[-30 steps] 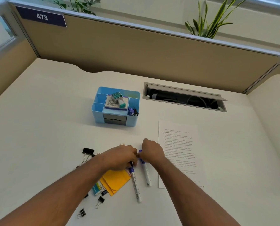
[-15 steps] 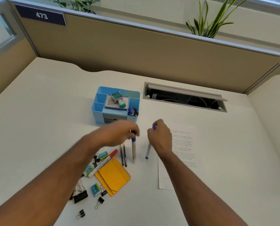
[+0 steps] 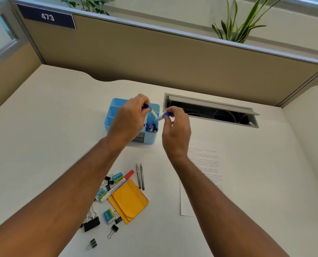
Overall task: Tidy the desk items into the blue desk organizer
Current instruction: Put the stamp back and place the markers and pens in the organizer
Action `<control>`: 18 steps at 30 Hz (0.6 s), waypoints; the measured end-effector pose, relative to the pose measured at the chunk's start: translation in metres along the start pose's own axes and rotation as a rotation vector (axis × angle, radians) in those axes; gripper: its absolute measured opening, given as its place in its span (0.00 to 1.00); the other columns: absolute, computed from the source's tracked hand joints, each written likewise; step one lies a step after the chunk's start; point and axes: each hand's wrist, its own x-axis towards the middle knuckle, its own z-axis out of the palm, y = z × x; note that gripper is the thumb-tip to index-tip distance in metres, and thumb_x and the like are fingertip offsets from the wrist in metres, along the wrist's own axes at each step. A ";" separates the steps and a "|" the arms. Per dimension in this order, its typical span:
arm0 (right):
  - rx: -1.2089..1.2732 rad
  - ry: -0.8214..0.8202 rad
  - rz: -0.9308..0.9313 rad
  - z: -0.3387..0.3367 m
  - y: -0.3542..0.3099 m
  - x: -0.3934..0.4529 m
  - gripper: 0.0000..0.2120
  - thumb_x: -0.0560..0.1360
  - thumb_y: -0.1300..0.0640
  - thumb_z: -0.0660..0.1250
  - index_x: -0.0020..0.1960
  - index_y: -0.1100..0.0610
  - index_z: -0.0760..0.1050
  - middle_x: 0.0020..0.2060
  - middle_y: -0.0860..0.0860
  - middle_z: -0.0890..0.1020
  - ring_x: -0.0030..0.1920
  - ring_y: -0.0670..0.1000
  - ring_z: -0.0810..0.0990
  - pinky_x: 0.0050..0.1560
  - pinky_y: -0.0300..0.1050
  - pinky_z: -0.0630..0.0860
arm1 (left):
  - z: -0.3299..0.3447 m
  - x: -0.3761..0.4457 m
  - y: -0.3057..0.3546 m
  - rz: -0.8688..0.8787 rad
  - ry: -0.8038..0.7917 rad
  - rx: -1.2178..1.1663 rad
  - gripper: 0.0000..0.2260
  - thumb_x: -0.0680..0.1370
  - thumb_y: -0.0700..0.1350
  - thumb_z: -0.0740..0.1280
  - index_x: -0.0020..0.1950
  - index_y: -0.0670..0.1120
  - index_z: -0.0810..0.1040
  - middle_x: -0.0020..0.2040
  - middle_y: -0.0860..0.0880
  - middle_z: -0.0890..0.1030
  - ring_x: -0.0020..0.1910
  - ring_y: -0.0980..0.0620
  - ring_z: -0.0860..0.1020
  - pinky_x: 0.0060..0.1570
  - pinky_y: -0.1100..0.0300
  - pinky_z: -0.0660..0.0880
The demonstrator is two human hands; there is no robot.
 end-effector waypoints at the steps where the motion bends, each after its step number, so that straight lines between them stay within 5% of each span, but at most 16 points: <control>1: -0.011 -0.021 -0.006 0.002 0.002 -0.001 0.08 0.78 0.62 0.68 0.57 0.59 0.76 0.52 0.53 0.80 0.52 0.47 0.77 0.48 0.22 0.70 | 0.004 -0.001 -0.003 -0.009 -0.005 0.017 0.07 0.78 0.43 0.69 0.54 0.43 0.75 0.48 0.44 0.82 0.47 0.49 0.82 0.45 0.60 0.82; 5: -0.106 -0.125 -0.039 0.009 0.011 -0.004 0.07 0.78 0.61 0.69 0.56 0.58 0.75 0.51 0.54 0.81 0.51 0.49 0.78 0.43 0.25 0.69 | 0.019 -0.004 -0.012 -0.031 -0.066 0.085 0.06 0.78 0.44 0.69 0.53 0.43 0.76 0.47 0.44 0.83 0.45 0.49 0.82 0.44 0.56 0.82; 12: -0.189 -0.286 -0.088 0.016 0.022 -0.005 0.11 0.77 0.63 0.70 0.59 0.60 0.76 0.56 0.56 0.81 0.53 0.53 0.80 0.51 0.48 0.82 | 0.034 -0.009 -0.022 -0.096 -0.208 0.210 0.07 0.78 0.45 0.70 0.53 0.45 0.76 0.50 0.43 0.83 0.47 0.47 0.81 0.49 0.51 0.82; 18: -0.230 -0.404 -0.051 0.016 0.027 -0.017 0.20 0.79 0.62 0.67 0.71 0.58 0.72 0.69 0.55 0.75 0.66 0.54 0.75 0.63 0.47 0.75 | 0.036 -0.018 -0.024 -0.109 -0.222 0.235 0.16 0.77 0.42 0.71 0.64 0.42 0.78 0.61 0.41 0.81 0.61 0.43 0.77 0.61 0.48 0.76</control>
